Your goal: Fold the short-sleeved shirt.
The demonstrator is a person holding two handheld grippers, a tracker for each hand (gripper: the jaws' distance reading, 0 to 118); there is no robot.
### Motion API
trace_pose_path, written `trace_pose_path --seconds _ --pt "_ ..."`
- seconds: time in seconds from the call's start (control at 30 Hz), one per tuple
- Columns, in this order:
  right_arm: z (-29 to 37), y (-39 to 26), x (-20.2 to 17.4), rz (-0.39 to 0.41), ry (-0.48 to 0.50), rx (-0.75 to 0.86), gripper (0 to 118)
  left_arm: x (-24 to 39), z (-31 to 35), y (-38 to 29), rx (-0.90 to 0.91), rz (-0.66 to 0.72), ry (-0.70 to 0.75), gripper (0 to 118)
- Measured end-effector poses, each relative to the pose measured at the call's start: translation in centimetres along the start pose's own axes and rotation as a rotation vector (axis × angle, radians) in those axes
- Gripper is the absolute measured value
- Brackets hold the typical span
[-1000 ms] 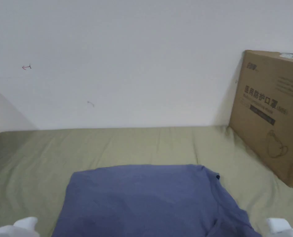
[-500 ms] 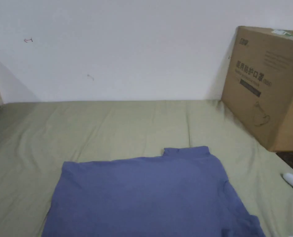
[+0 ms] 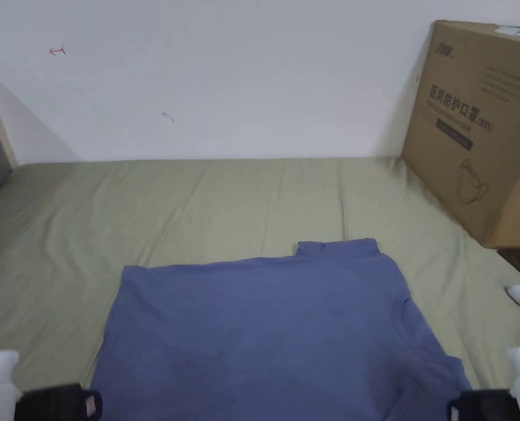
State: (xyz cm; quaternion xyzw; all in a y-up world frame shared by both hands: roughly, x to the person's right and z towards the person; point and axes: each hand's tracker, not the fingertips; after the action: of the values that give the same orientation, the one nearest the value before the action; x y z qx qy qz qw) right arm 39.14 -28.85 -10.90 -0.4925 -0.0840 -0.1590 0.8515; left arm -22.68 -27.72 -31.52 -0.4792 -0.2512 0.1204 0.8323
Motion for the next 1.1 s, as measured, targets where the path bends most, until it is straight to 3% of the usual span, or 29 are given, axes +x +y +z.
trace_pose_path --seconds 0.17,0.23,0.27,0.33,0.37,0.4,0.47,0.57,0.63,0.7,0.77,0.87,0.93,1.0,1.03,1.07,1.1 --pt "6.1 1.4 -5.8 0.094 0.039 0.495 103 7.8 4.8 1.2 0.399 -0.179 0.081 106" --pt "7.6 0.6 -7.7 0.099 0.065 0.722 96 10.4 5.8 0.2 0.579 -0.234 0.11 85" --pt "8.6 -0.2 -8.5 0.101 0.093 0.86 80 11.6 6.2 -0.4 0.646 -0.232 0.095 72" --pt "9.6 -1.6 -9.8 0.041 0.106 1.065 9 12.8 6.6 -1.2 0.74 -0.229 0.059 17" --pt "9.8 -1.7 -10.5 0.023 0.066 1.099 0 13.6 6.7 -1.7 0.789 -0.238 0.065 0" --pt "10.1 -1.4 -10.9 0.007 0.035 1.102 0 14.3 7.0 -2.3 0.855 -0.28 0.119 0" --pt "9.7 -0.3 -10.9 0.022 0.104 1.054 0 14.8 7.2 -2.8 0.878 -0.325 0.11 0" --pt "9.8 -0.1 -11.0 0.02 0.077 1.045 0 14.8 6.8 -2.3 0.822 -0.347 0.101 0" --pt "9.9 0.0 -10.3 0.007 0.146 1.051 0 14.5 7.0 -1.9 0.771 -0.33 0.126 0" --pt "9.6 0.2 -9.7 -0.032 0.179 0.959 0 13.2 6.7 -0.4 0.613 -0.313 0.137 0" --pt "8.4 0.6 -8.8 -0.049 0.242 0.843 0 10.9 5.7 1.9 0.32 -0.281 0.142 0" --pt "6.6 -0.1 -7.9 -0.06 0.187 0.772 0 6.6 2.1 2.4 -0.182 -0.133 0.212 0" --pt "5.8 -0.6 -7.2 -0.109 0.228 0.738 0 4.4 0.0 0.4 -0.274 -0.185 0.246 0" --pt "4.9 -1.1 -6.6 -0.165 0.248 0.697 0 2.7 -2.5 -2.3 -0.372 -0.142 0.291 4" --pt "4.5 -1.1 -6.4 -0.177 0.255 0.671 0 2.0 -3.5 -3.2 -0.409 -0.115 0.292 25" --pt "4.1 -1.2 -6.1 -0.191 0.255 0.647 0 1.6 -4.6 -4.4 -0.435 -0.126 0.294 62" --pt "3.9 -1.3 -6.0 -0.196 0.247 0.641 0 0.5 -5.9 -5.4 -0.415 -0.15 0.298 108"
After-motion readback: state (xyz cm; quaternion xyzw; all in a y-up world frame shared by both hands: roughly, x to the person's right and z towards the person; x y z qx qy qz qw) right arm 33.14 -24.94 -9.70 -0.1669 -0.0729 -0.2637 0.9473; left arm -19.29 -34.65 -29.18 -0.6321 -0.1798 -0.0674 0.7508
